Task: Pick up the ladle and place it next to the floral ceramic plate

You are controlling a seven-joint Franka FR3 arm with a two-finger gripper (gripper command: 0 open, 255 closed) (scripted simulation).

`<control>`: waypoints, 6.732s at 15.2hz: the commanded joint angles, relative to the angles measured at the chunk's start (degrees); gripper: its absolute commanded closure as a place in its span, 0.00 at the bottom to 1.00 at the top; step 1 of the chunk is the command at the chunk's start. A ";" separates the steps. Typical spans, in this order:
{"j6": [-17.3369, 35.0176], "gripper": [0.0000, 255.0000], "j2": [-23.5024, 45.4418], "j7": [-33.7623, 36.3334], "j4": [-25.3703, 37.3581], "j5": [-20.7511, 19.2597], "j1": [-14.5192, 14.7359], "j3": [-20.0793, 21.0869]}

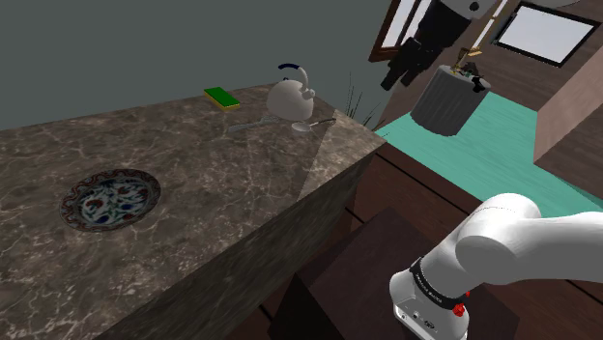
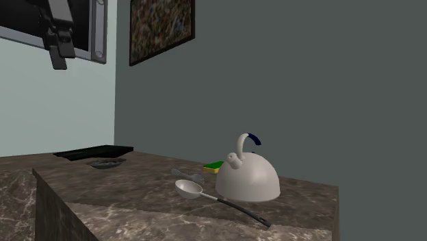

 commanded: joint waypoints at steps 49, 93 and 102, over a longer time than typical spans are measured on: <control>36.90 0.00 64.51 72.80 20.63 -0.40 -17.08 5.30; 10.62 1.00 73.43 78.81 41.82 -4.10 -13.32 5.16; 4.56 1.00 71.57 78.75 46.03 -3.86 -13.33 5.28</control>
